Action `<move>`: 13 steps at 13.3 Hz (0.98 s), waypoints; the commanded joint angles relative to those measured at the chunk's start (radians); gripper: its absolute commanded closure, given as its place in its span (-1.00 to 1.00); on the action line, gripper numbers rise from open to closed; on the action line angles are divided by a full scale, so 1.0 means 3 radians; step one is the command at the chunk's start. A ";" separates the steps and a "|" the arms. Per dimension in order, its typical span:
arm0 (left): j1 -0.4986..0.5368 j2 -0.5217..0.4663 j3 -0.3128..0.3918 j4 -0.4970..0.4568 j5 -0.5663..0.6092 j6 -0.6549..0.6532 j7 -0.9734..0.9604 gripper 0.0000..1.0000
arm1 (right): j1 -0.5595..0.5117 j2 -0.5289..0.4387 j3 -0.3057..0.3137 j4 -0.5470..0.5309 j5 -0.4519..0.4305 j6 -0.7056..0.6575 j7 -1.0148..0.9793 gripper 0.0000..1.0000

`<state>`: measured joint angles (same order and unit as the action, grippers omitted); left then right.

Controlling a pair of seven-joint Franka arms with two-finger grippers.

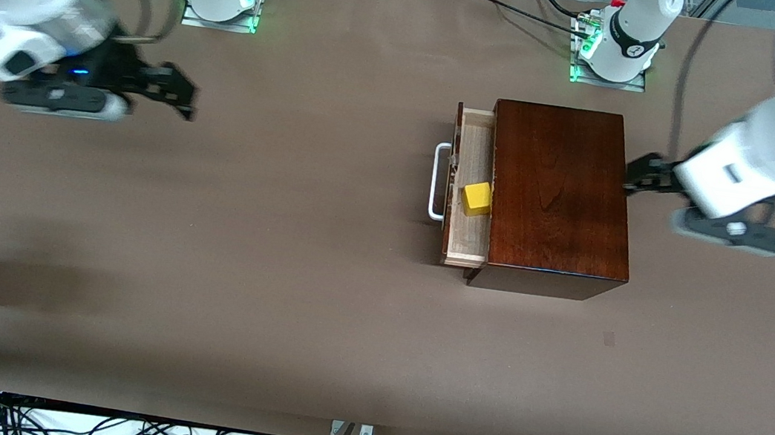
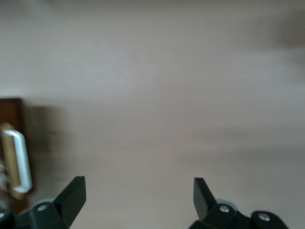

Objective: Open drawer, take yellow block, close drawer

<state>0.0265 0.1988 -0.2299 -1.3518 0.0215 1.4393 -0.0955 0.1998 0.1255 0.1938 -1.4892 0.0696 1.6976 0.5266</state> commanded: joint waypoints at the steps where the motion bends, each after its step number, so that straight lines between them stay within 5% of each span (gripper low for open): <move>1: -0.0134 -0.0534 0.0356 -0.0611 -0.0066 0.0111 0.0190 -1.00 | 0.0361 0.0194 -0.0012 0.0142 0.0044 0.0231 0.1119 -1.00; 6: -0.0175 -0.0944 0.0720 -0.1261 -0.0056 0.0653 0.0201 -1.00 | 0.0888 0.0588 -0.0007 0.0290 0.0197 0.0843 0.3410 -1.00; 13: -0.0140 -0.0898 0.0725 -0.1221 -0.0025 0.0525 0.0395 -1.00 | 0.1425 0.1222 -0.0017 0.0560 0.0300 0.1628 0.5110 -1.00</move>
<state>-0.0126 -0.0570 -0.0153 -1.7074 0.0209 1.5980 -0.0099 0.5815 0.4192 0.1992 -1.4186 0.1487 2.1798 1.9779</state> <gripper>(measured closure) 0.000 0.000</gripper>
